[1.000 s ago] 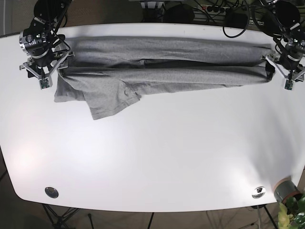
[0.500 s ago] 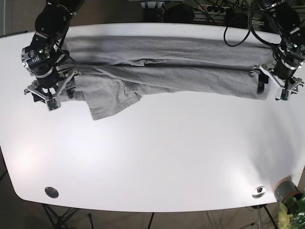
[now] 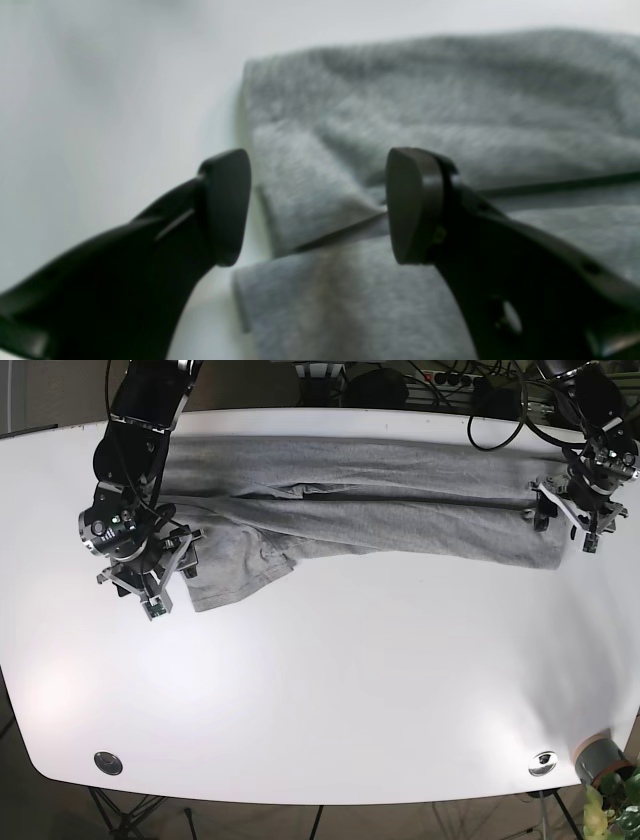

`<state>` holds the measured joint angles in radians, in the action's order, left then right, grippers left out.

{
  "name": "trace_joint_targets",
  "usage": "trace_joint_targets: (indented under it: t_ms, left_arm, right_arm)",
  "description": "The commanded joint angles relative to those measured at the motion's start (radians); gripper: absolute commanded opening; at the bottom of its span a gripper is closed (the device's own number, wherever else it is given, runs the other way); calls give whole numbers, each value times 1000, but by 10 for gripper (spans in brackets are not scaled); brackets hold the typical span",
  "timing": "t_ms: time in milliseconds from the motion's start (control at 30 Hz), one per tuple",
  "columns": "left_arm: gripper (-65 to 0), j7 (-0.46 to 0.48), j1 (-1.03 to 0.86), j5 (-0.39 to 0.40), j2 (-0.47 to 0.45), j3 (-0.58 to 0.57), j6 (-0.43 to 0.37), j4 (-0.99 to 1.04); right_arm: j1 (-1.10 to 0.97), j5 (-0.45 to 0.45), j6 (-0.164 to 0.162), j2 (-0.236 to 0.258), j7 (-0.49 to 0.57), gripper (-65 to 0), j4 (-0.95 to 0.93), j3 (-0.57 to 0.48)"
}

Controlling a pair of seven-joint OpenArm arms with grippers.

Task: Fold the T-shirt properly
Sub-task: 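Release and regrasp the folded band's edge with both grippers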

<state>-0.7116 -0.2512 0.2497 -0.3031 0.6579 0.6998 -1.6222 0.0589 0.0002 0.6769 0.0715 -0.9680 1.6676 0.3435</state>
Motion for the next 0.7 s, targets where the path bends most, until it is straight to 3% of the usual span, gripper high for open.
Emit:
trace_joint_targets:
  t_ms: [0, 667]
  left_arm:
    - [-265, 27, 11, 15, -25, 7, -2, 7]
    - [-265, 27, 14, -20, -25, 7, -2, 63]
  right_arm:
    - [49, 11, -3, 9, 25, -249, -33, -19]
    - [184, 11, -4, 9, 122, -255, -357, -44]
